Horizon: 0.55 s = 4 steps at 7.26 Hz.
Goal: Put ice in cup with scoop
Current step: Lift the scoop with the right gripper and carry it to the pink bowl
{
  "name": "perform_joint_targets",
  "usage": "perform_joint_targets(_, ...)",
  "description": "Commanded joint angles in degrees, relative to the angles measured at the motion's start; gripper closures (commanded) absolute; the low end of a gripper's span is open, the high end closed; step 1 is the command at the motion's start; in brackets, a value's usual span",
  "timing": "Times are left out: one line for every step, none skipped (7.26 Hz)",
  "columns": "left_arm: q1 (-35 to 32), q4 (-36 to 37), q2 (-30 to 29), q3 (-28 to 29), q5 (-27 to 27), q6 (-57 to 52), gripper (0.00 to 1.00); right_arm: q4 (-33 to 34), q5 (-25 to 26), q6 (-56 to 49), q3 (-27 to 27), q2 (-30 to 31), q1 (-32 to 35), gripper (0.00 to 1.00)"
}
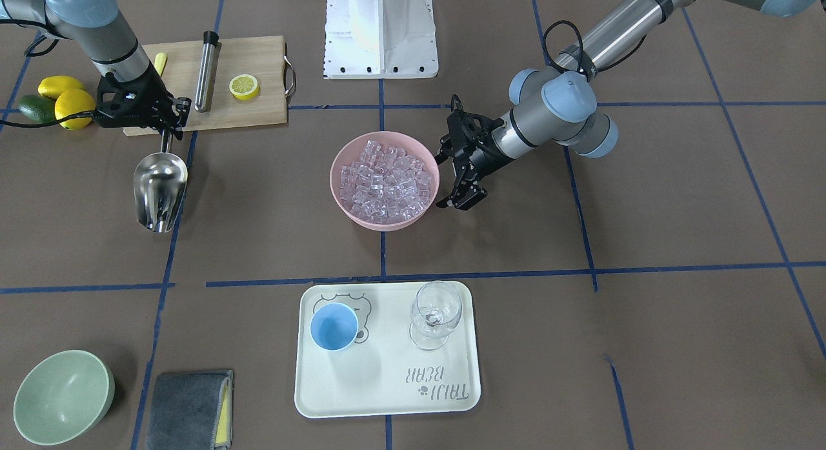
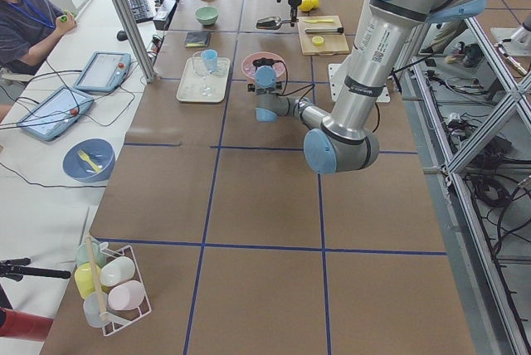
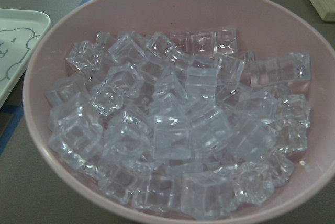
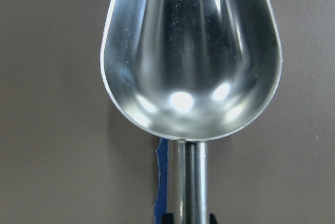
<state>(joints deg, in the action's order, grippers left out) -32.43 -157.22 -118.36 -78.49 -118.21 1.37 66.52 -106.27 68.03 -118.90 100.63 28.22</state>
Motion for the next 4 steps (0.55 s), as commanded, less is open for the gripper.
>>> perform_joint_targets(0.00, -0.10, 0.05, 0.00, 0.00, 0.03, 0.00, 10.13, 0.18, -10.65, -5.52, -2.34, 0.35, 1.00)
perform_joint_targets(0.00, -0.10, 0.06, 0.00, 0.00, 0.03, 0.00, 15.16, 0.27, -17.86, -8.25, -3.67, 1.04, 1.00)
perform_joint_targets(0.08, -0.10, -0.03, 0.00, 0.00, 0.03, 0.00, 16.69, 0.36, -25.42, -9.15, -4.46, 1.49, 1.00)
perform_joint_targets(0.00, -0.10, -0.03, 0.00, 0.00, 0.03, 0.00, 16.80, 0.36, -34.45, -9.24, -5.78, 2.53, 1.00)
